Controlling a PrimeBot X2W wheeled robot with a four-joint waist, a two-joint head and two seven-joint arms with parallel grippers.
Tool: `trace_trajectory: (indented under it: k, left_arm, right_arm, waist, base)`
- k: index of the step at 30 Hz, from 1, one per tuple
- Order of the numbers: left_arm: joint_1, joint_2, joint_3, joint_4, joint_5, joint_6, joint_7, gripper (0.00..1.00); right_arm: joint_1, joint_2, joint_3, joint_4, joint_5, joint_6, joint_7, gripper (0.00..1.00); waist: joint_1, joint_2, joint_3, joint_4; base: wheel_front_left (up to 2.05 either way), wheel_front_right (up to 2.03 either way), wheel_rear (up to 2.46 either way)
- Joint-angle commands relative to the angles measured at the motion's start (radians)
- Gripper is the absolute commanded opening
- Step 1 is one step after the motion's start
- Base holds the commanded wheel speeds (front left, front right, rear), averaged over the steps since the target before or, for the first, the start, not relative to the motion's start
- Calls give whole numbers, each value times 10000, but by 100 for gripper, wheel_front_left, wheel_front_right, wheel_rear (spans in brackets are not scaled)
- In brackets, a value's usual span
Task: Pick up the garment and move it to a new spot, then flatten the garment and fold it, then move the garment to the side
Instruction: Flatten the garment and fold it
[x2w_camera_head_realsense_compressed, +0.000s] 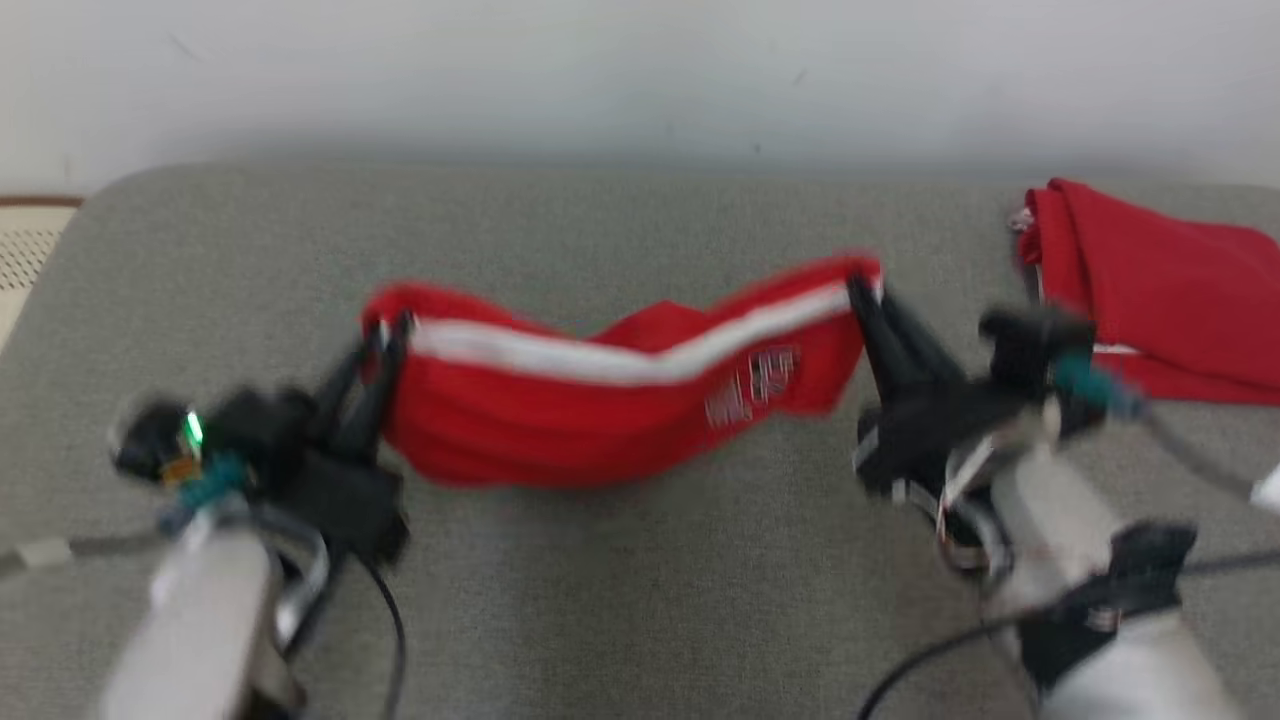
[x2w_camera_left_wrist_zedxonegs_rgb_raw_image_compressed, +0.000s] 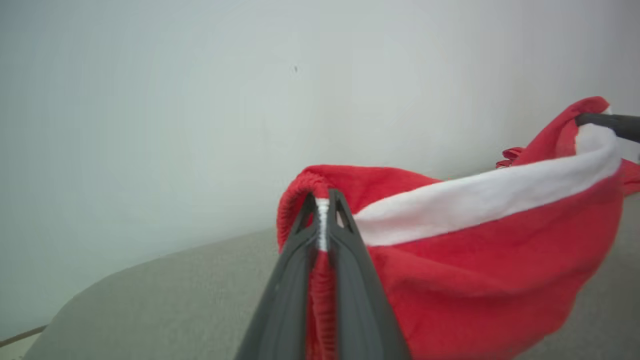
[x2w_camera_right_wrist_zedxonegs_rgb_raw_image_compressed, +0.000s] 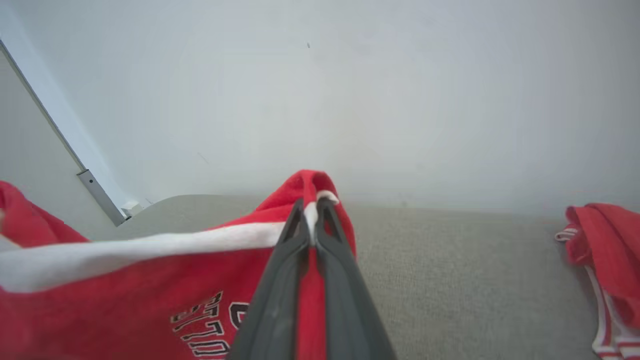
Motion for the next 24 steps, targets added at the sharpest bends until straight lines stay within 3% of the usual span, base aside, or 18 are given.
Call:
trace_trajectory:
  k: [1,11,16,24]
  left_arm:
    - [-356,147,13,60,90,-44,-4,0]
    - [-6455,984,-875,1755,-1004,-199,913,0]
    - [-8978,997,-1357,3292,-1923,-203,880,0]
    - [-11328,632,-1954,5155,-2647,-207,351,0]
  right_arm:
    - [-378,-64,1,59,43,1,-26,0]
    - [-6371,443,-436,2806,1941,1,591,0]
    - [-8586,857,-1076,4464,2791,1,542,0]
    - [-10864,1077,-1377,6412,2625,1,-191,0]
  waist:
    - [-1,-1,696,-233]
    - [-1,-1,2740,-516]
    - [-1,-1,3150,-615]
    - [-1,-1,3305,-746]
  base:
    - [0,0,0]
    - [0,0,0]
    - [0,0,0]
    - [0,0,0]
